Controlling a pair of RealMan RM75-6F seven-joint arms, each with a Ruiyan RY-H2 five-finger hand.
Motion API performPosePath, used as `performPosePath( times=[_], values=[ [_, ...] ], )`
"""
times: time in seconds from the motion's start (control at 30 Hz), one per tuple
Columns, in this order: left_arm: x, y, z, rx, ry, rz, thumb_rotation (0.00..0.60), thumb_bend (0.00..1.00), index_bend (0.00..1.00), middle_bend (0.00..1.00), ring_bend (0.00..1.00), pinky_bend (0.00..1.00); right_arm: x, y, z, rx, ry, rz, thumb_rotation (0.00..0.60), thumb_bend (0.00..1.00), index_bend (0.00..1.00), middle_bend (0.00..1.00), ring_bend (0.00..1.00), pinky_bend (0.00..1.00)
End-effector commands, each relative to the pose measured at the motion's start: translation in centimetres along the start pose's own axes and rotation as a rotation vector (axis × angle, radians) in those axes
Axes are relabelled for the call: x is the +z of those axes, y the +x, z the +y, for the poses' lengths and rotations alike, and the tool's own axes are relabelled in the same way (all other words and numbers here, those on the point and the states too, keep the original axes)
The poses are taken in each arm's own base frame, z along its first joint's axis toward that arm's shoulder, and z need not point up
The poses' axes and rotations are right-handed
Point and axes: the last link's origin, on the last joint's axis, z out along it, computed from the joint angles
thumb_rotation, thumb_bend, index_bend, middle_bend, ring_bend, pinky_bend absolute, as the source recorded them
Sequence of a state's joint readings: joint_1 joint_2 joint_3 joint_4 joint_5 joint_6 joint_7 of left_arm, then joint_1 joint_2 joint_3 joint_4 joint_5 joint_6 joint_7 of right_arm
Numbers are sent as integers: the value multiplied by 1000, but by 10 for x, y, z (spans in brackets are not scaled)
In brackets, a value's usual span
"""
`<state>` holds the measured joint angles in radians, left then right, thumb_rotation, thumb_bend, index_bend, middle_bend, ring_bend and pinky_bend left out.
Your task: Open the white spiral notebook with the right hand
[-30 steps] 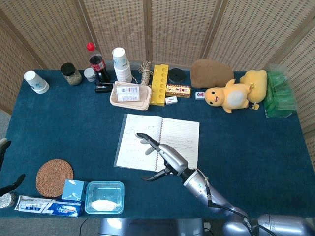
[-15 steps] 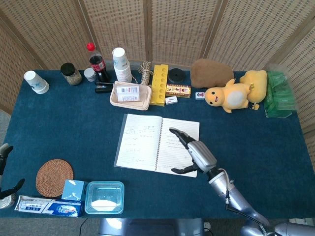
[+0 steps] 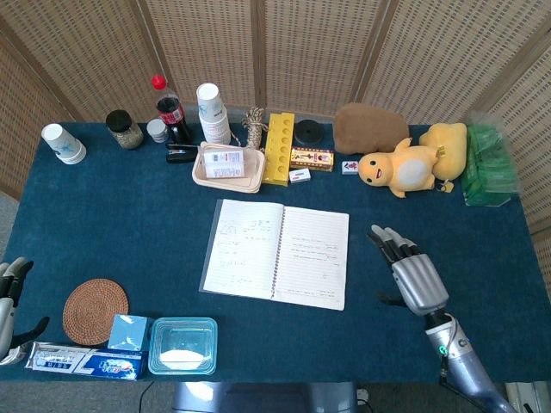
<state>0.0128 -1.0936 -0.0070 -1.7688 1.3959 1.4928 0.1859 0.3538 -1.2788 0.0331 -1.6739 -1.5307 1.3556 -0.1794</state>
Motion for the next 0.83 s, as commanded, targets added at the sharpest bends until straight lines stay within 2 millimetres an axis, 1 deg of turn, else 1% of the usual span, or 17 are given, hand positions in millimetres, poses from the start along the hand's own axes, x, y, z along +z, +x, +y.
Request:
performPosePath(
  times=[0.03,0.17,0.3,0.43,0.67,0.83],
  values=[
    [-1,-3,0,-2,0,-7,600,200,156,69,17,0,-22,1,19,-103,-69,20,600,151,101,124,88,230],
    [-3,-6,1,-5,-3,-12,600,200,173,81,33,0,-34,2,28,-158,-113,36,600,154,140,178,109,230],
    [-8,-7,2,-12,-11,2,600,200,191,104,67,25,-53,5,36,-176,-176,49,600,153,167,196,128,230],
    [-13,-9,5,-23,-26,10,600,200,197,114,76,34,-65,5,42,-170,-213,50,600,153,176,205,138,230],
    [-19,-9,10,-33,-39,11,600,200,196,116,77,32,-75,7,49,-159,-232,62,600,155,176,198,134,230],
    [-20,-3,11,-29,-38,28,600,200,178,115,74,26,-79,5,53,-153,-245,51,600,157,176,191,127,228]
  ],
)
